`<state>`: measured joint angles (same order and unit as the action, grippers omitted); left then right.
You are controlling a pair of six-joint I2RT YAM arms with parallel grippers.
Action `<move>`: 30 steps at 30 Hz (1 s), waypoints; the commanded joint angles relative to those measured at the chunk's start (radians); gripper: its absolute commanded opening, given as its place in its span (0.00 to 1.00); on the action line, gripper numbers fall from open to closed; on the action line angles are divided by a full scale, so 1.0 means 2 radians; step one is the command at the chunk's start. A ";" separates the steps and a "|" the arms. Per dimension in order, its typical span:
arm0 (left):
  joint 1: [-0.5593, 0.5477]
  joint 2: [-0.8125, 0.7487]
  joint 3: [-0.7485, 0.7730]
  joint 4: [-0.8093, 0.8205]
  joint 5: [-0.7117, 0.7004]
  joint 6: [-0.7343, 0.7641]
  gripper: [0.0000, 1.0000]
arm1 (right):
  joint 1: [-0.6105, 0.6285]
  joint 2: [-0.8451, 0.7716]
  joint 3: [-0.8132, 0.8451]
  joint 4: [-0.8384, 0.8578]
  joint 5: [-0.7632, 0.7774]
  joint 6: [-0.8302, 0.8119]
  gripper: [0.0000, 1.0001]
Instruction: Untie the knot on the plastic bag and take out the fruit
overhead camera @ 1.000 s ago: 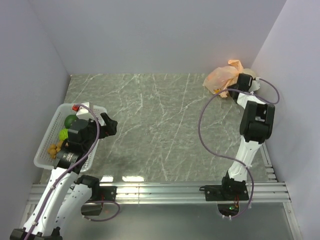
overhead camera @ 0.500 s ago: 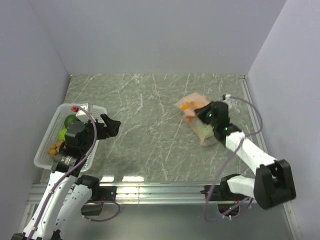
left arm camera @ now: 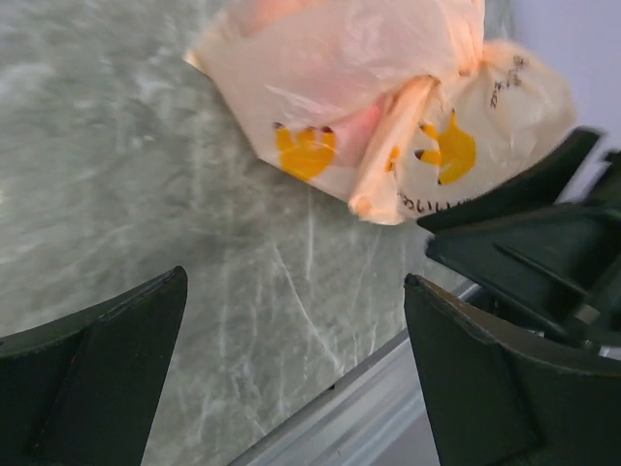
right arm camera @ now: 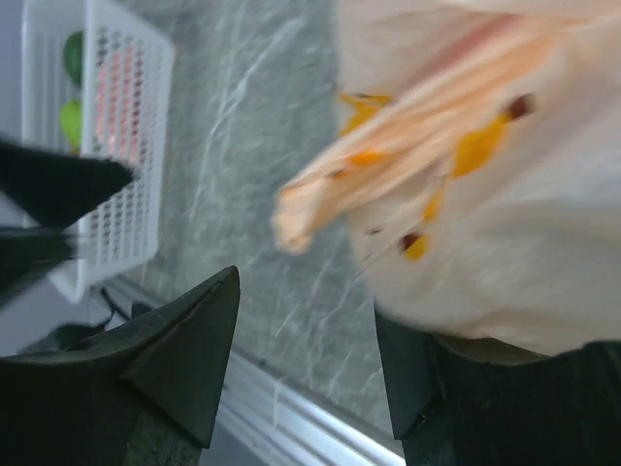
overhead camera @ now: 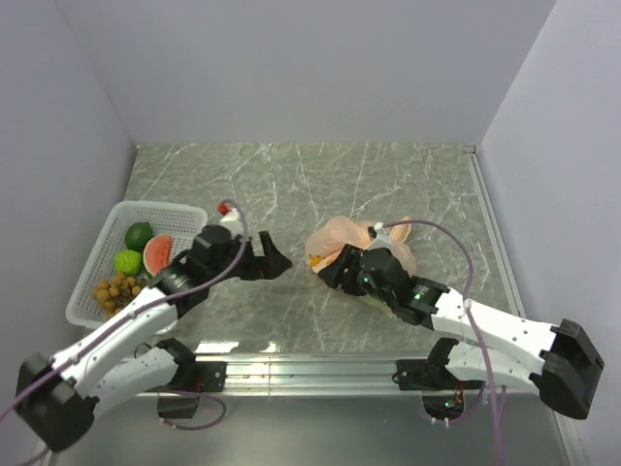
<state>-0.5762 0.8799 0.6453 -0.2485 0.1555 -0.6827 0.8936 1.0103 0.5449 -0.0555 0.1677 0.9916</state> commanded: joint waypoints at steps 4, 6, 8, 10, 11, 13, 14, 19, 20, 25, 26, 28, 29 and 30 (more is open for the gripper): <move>-0.093 0.114 0.113 0.032 -0.104 0.014 0.99 | 0.028 -0.107 0.122 -0.224 0.095 -0.077 0.66; -0.110 0.159 0.154 0.028 -0.134 0.016 0.99 | 0.027 -0.119 0.151 -0.289 0.157 -0.101 0.70; -0.120 0.189 0.192 0.031 -0.153 0.018 0.99 | 0.026 -0.116 0.183 -0.325 0.200 -0.114 0.73; -0.125 0.234 0.219 0.033 -0.170 0.026 0.99 | 0.010 -0.099 0.201 -0.352 0.245 -0.125 0.77; -0.130 0.250 0.246 0.034 -0.174 0.030 0.99 | 0.000 -0.093 0.203 -0.353 0.244 -0.131 0.77; -0.134 0.302 0.276 0.026 -0.179 0.041 0.99 | -0.043 -0.075 0.199 -0.335 0.209 -0.151 0.77; -0.139 0.318 0.307 0.021 -0.180 0.043 0.99 | -0.061 -0.070 0.192 -0.326 0.199 -0.154 0.77; -0.157 0.415 0.370 -0.011 -0.189 0.049 0.99 | -0.120 -0.054 0.097 -0.240 0.109 -0.170 0.77; -0.164 0.425 0.381 -0.016 -0.192 0.048 0.99 | -0.125 -0.053 0.082 -0.233 0.097 -0.165 0.76; -0.181 0.451 0.375 -0.008 -0.191 0.035 0.99 | -0.125 -0.091 -0.023 -0.212 0.073 -0.117 0.28; -0.183 0.453 0.372 -0.004 -0.185 0.032 0.99 | -0.125 -0.100 -0.035 -0.208 0.065 -0.106 0.19; -0.190 0.457 0.370 0.003 -0.181 0.030 0.98 | -0.125 -0.122 -0.054 -0.192 0.057 -0.108 0.13; -0.194 0.464 0.371 0.004 -0.183 0.029 0.95 | -0.125 -0.123 -0.054 -0.194 0.063 -0.103 0.07; -0.197 0.467 0.373 0.005 -0.186 0.028 0.94 | -0.124 -0.121 -0.050 -0.198 0.066 -0.103 0.04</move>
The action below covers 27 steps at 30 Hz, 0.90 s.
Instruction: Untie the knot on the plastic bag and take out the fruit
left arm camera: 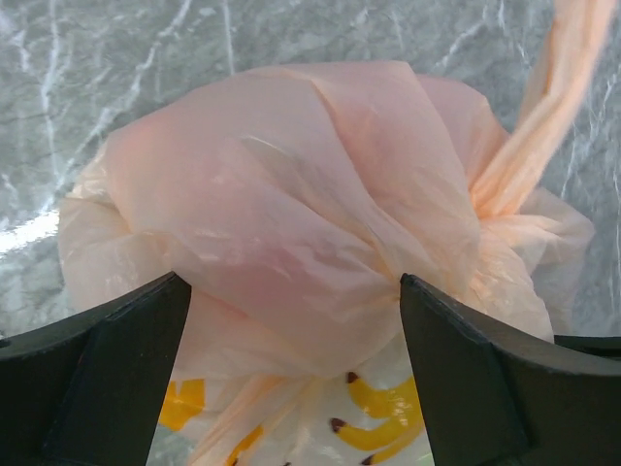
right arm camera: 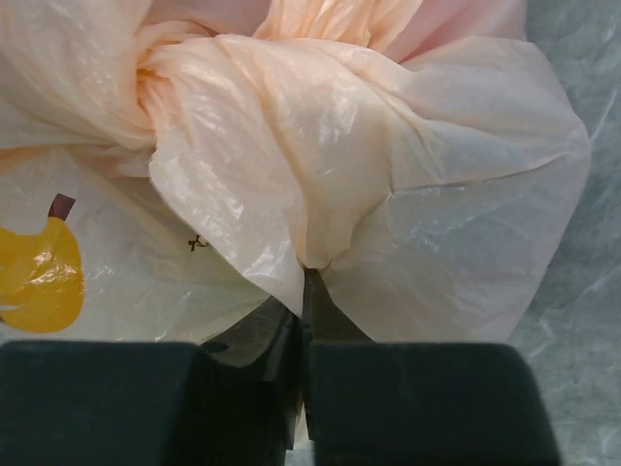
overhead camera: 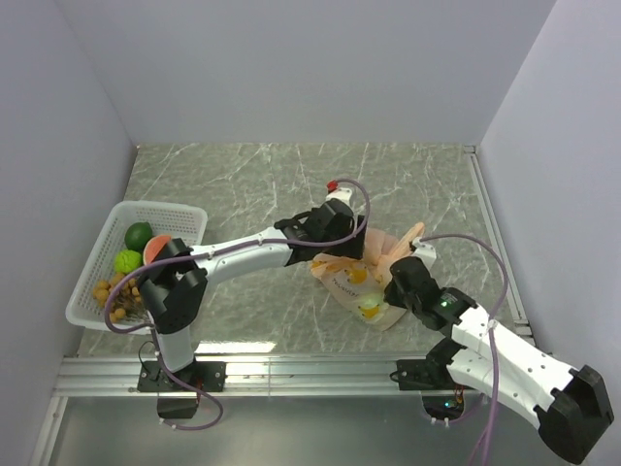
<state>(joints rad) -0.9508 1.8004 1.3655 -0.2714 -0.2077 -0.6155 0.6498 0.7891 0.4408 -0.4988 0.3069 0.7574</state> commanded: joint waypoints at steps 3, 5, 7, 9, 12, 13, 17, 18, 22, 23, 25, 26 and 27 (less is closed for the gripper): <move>-0.012 0.024 0.021 0.018 0.000 -0.007 0.88 | -0.001 0.002 0.010 0.025 -0.006 0.003 0.00; -0.015 0.034 0.024 0.026 0.000 -0.010 0.64 | -0.002 0.006 0.014 0.024 -0.005 -0.002 0.00; -0.015 0.036 0.022 0.028 -0.020 -0.017 0.01 | 0.000 0.001 0.020 0.018 0.003 -0.001 0.00; -0.013 0.027 0.017 0.021 -0.062 -0.026 0.00 | 0.000 -0.012 0.027 0.005 0.016 -0.001 0.00; 0.007 -0.016 -0.025 0.039 -0.099 -0.049 0.01 | 0.000 -0.031 0.045 -0.017 0.036 -0.009 0.00; 0.033 -0.033 -0.057 0.044 -0.099 -0.057 0.01 | -0.001 -0.034 0.051 -0.024 0.056 -0.011 0.00; 0.122 -0.144 -0.147 0.081 -0.062 -0.115 0.00 | -0.010 -0.055 0.076 -0.055 0.120 -0.020 0.00; 0.139 -0.162 -0.163 0.086 -0.053 -0.122 0.00 | -0.016 -0.065 0.083 -0.063 0.129 -0.020 0.00; 0.221 -0.244 -0.240 0.093 -0.014 -0.143 0.01 | -0.046 -0.092 0.095 -0.067 0.159 -0.021 0.00; 0.228 -0.273 -0.252 0.092 -0.004 -0.149 0.01 | -0.050 -0.098 0.096 -0.065 0.163 -0.021 0.00; 0.234 -0.298 -0.284 0.094 0.008 -0.150 0.01 | -0.050 -0.108 0.093 -0.045 0.151 -0.033 0.00; 0.235 -0.317 -0.293 0.098 0.016 -0.146 0.01 | -0.050 -0.107 0.092 -0.035 0.137 -0.061 0.01; 0.235 -0.324 -0.311 0.100 0.041 -0.143 0.00 | -0.050 -0.103 0.089 -0.016 0.094 -0.079 0.05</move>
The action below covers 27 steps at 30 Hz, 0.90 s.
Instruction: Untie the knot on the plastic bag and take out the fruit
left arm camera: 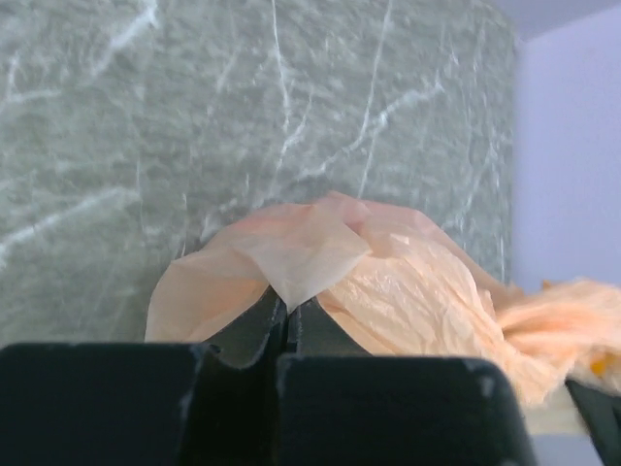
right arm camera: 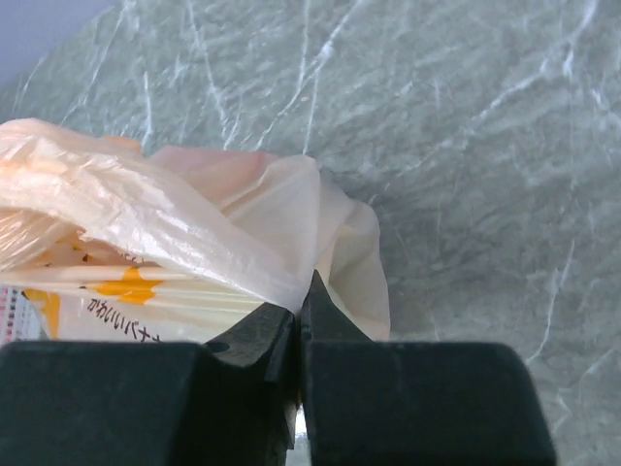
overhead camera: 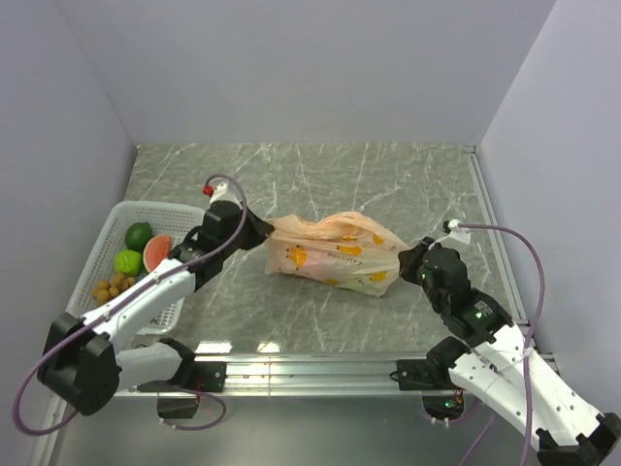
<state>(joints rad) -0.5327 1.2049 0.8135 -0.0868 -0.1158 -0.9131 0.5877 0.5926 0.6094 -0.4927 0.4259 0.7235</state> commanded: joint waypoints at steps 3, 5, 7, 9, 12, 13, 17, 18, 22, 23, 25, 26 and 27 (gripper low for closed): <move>0.024 -0.045 -0.069 0.026 0.053 0.025 0.01 | -0.015 0.005 0.008 0.002 -0.052 -0.119 0.33; 0.021 -0.057 -0.083 0.025 0.076 0.038 0.01 | -0.006 0.003 0.020 0.007 -0.081 -0.155 0.48; 0.013 -0.068 -0.101 0.019 0.085 0.044 0.00 | 0.008 0.003 0.053 0.006 -0.112 -0.182 0.62; 0.009 -0.091 -0.121 0.017 0.092 0.048 0.01 | 0.020 0.021 0.098 0.004 -0.139 -0.203 0.71; 0.003 -0.118 -0.133 0.012 0.098 0.048 0.01 | 0.053 0.075 0.155 -0.006 -0.169 -0.238 0.85; 0.001 -0.122 -0.134 0.004 0.095 0.051 0.01 | 0.067 0.092 0.166 -0.008 -0.166 -0.255 0.85; -0.001 -0.141 -0.131 -0.018 0.081 0.059 0.01 | 0.109 0.194 0.221 -0.017 -0.133 -0.286 0.86; -0.001 -0.143 -0.130 -0.020 0.080 0.058 0.01 | 0.110 0.209 0.224 -0.014 -0.131 -0.289 0.86; -0.001 -0.154 -0.132 -0.025 0.075 0.058 0.00 | 0.111 0.269 0.228 0.007 -0.070 -0.295 0.85; -0.002 -0.157 -0.133 -0.029 0.069 0.057 0.00 | 0.111 0.286 0.225 0.012 -0.048 -0.295 0.83; -0.001 -0.161 -0.135 -0.035 0.062 0.055 0.01 | 0.104 0.301 0.225 0.012 0.005 -0.285 0.69; -0.001 -0.165 -0.136 -0.041 0.059 0.050 0.00 | 0.098 0.305 0.224 0.012 0.014 -0.280 0.58; -0.001 -0.169 -0.139 -0.045 0.056 0.046 0.00 | 0.091 0.302 0.223 0.012 0.020 -0.274 0.47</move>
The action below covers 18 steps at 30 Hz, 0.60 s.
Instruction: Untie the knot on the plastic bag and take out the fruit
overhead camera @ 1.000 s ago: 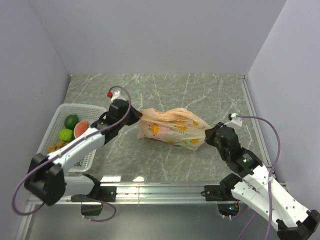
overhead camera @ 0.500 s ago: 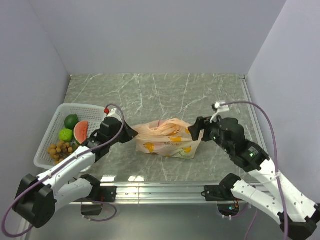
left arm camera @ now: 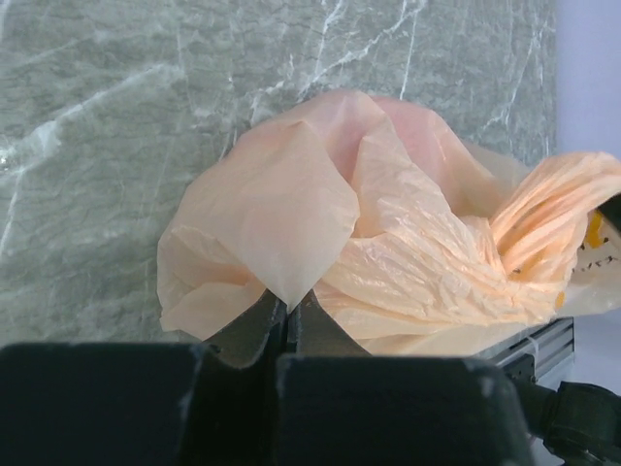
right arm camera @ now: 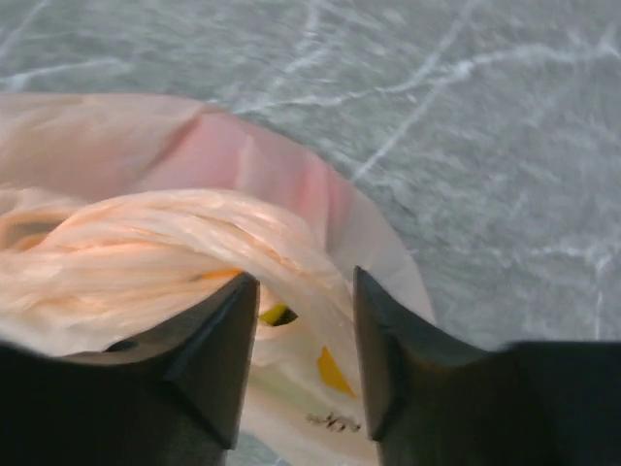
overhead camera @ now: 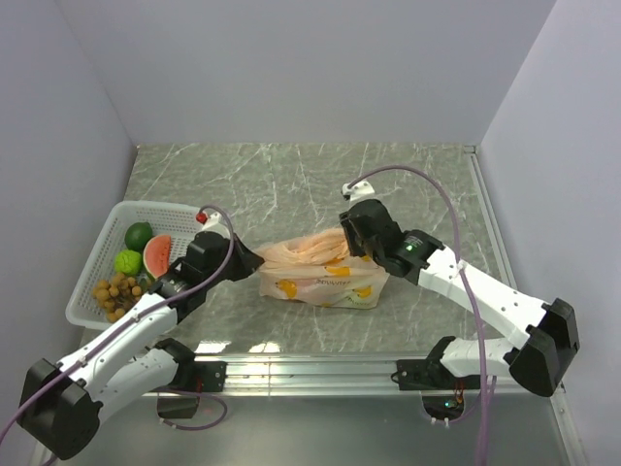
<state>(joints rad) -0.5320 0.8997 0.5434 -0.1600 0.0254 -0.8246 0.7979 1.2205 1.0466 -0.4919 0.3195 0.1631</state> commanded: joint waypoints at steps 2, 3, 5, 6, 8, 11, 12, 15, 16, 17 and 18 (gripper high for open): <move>-0.002 -0.024 -0.007 -0.017 -0.043 -0.011 0.00 | -0.031 -0.028 0.001 0.013 0.087 0.020 0.18; -0.002 -0.026 -0.009 -0.025 -0.056 -0.016 0.01 | -0.038 -0.053 -0.001 0.017 0.089 0.024 0.12; 0.000 -0.028 -0.008 -0.029 -0.085 -0.030 0.01 | -0.066 -0.101 -0.002 0.030 0.090 0.042 0.00; 0.003 -0.026 -0.002 -0.027 -0.089 -0.034 0.01 | -0.077 -0.120 -0.003 0.036 0.083 0.050 0.00; 0.014 -0.013 0.011 -0.018 -0.079 -0.036 0.01 | -0.113 -0.159 -0.013 0.059 0.042 0.073 0.00; 0.019 0.009 0.051 0.009 -0.058 -0.030 0.00 | -0.125 -0.243 -0.046 0.142 -0.034 0.069 0.00; 0.019 0.013 0.070 0.020 -0.050 -0.026 0.00 | -0.126 -0.251 -0.052 0.180 -0.059 0.066 0.00; 0.019 0.020 0.097 0.057 -0.017 -0.007 0.15 | -0.124 -0.248 -0.061 0.202 -0.137 0.057 0.00; 0.020 0.017 0.101 0.063 -0.008 0.003 0.34 | -0.124 -0.243 -0.062 0.198 -0.150 0.056 0.00; 0.019 0.013 0.103 0.065 0.005 0.010 0.47 | -0.124 -0.235 -0.071 0.195 -0.158 0.058 0.00; 0.018 0.007 0.103 0.065 0.011 0.014 0.62 | -0.123 -0.235 -0.081 0.198 -0.176 0.062 0.00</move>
<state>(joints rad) -0.4980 0.9401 0.6998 -0.1131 -0.0231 -0.8406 0.5552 0.7006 0.9371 -0.1680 0.1215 0.2829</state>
